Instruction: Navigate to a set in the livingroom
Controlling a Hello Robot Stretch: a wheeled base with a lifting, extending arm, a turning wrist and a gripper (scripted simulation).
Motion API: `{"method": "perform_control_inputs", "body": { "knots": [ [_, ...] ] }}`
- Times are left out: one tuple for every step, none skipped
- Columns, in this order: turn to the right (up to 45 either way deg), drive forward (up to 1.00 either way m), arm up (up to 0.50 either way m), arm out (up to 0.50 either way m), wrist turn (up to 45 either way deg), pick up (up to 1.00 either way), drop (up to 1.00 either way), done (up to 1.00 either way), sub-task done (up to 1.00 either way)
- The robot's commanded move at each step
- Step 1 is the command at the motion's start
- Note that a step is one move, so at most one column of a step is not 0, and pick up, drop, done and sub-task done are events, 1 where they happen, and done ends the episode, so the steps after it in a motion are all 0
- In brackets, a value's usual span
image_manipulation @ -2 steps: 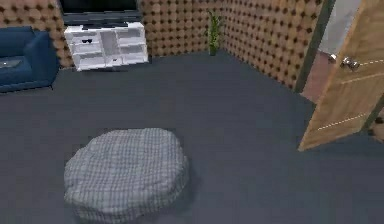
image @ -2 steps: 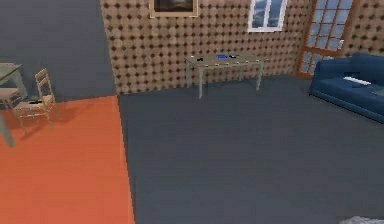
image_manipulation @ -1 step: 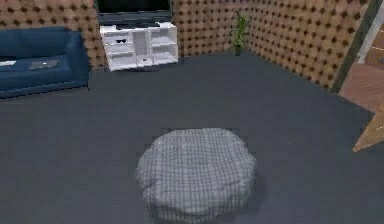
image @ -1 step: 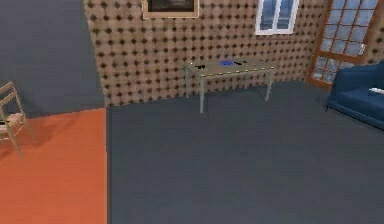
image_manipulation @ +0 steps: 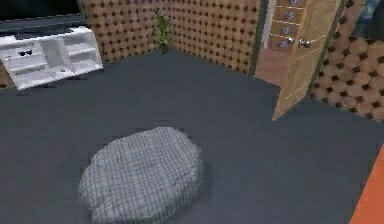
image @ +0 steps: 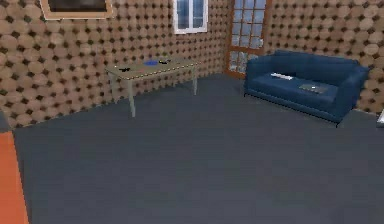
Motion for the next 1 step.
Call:
{"method": "perform_control_inputs", "body": {
  "knots": [
    [0.0, 0.7, 0.0, 0.0, 0.0, 0.0, 0.0, 0.0, 0.0]
  ]
}}
